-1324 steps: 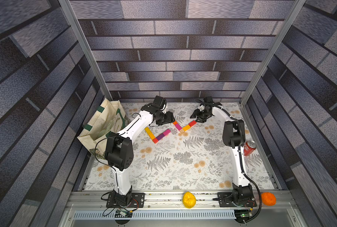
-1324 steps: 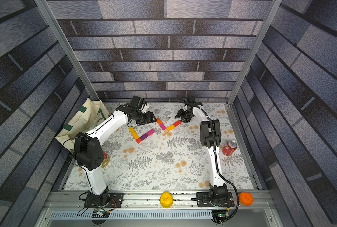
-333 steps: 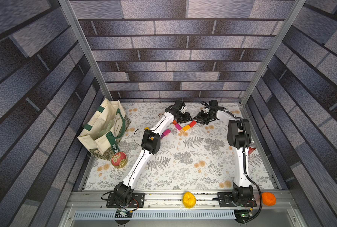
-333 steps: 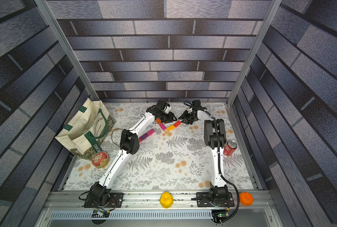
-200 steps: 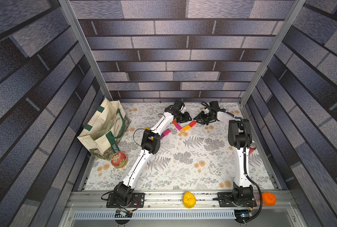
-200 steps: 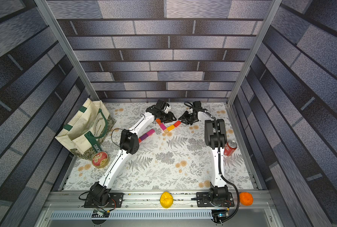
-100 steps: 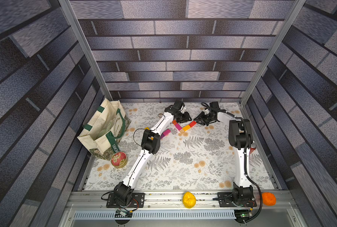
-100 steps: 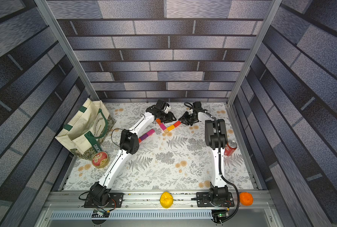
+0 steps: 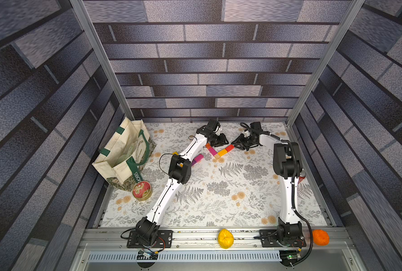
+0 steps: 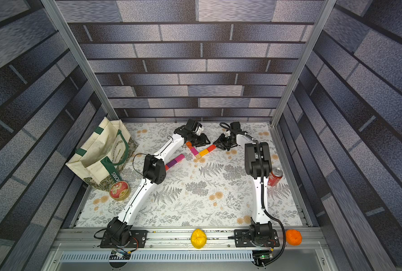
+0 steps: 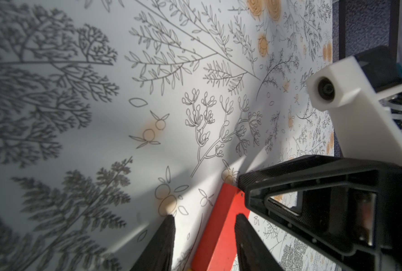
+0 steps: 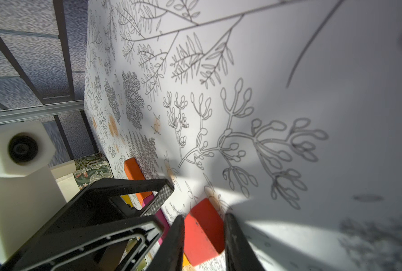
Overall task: Assemble the letter v with building blocks
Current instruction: Assemble the building block at the center of the board.
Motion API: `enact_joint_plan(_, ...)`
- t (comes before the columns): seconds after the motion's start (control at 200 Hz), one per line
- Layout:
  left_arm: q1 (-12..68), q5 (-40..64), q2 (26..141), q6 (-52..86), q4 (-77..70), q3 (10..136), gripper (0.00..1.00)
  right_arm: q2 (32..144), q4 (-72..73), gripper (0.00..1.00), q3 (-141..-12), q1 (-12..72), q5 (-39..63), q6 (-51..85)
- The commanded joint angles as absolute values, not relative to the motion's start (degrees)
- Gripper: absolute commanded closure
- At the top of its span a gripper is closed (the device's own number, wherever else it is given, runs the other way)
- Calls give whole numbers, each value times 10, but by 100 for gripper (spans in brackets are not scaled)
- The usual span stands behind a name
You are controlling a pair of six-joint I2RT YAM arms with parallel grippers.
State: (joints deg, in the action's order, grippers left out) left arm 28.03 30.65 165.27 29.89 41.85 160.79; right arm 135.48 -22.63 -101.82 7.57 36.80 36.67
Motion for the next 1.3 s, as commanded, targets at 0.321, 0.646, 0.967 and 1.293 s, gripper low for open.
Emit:
enact_joint_plan(0.321, 279, 287, 1637, 280, 473, 1612, 56, 1357, -267, 70, -984, 73, 332, 374)
enact_joint_plan(0.646, 279, 289, 1638, 280, 475, 1611, 56, 1353, -262, 70, -975, 73, 332, 378)
enact_joint_plan(0.967, 279, 288, 1640, 279, 475, 1611, 57, 1352, -259, 71, -968, 74, 332, 380)
enact_joint_plan(1.293, 279, 289, 1639, 278, 477, 1611, 57, 1354, -261, 71, -968, 74, 330, 380)
